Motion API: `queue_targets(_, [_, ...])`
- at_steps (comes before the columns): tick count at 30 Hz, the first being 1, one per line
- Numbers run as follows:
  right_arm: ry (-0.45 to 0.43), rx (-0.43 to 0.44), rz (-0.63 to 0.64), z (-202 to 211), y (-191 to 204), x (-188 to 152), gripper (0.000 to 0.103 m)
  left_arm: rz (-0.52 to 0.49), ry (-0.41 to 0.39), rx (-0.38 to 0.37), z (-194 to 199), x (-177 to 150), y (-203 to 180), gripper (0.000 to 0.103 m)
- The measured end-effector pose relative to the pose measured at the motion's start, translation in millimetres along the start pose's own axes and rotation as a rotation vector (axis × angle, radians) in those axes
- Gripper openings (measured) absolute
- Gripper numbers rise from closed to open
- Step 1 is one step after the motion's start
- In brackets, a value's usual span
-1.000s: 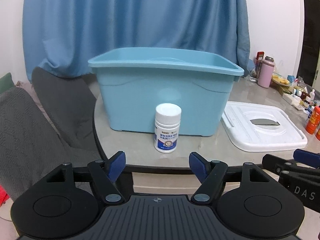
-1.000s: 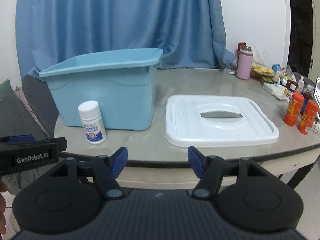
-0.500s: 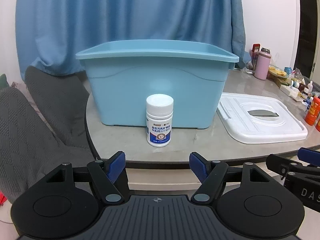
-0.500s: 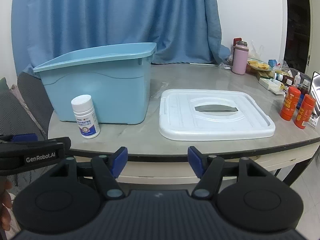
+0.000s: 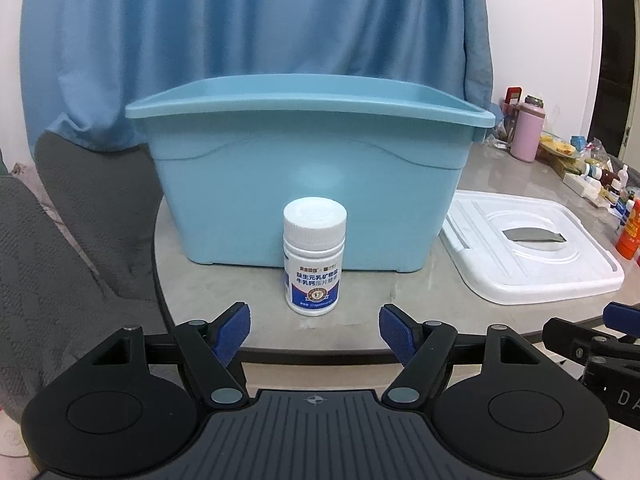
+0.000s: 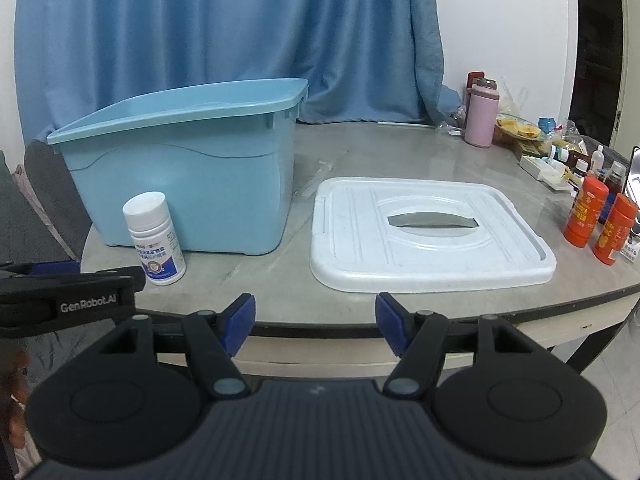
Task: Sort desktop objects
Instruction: 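Close the left tool around the remaining white pill bottle, then lift the bottle over the blue bin and open the left tool to drop it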
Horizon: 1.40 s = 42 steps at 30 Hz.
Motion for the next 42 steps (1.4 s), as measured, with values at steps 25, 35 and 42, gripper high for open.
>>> queue_targets(25, [0.056,-0.009,-0.002,-57,-12,18,0.066,-0.006,-0.002,0.029,-86,23,6,0.074])
queue_targets(35, [0.050,-0.004,0.002,-64,-14,25,0.066,0.033,0.018,0.034,-98,34,4,0.048])
queue_targets(42, [0.040,0.031,0.007,-53,-4,24,0.066,0.043,-0.011,0.032,-67,38,5,0.048])
Point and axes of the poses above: each gripper's, at about its wrist camera, not at the fingertips, and z roughly against the way its jaws point, y to its left, x to its top, the point moved 6 cm from there along -z, roughly the way its jaws point, and after that the axes turned 8 degrees about -x, right-handed, at the moved point
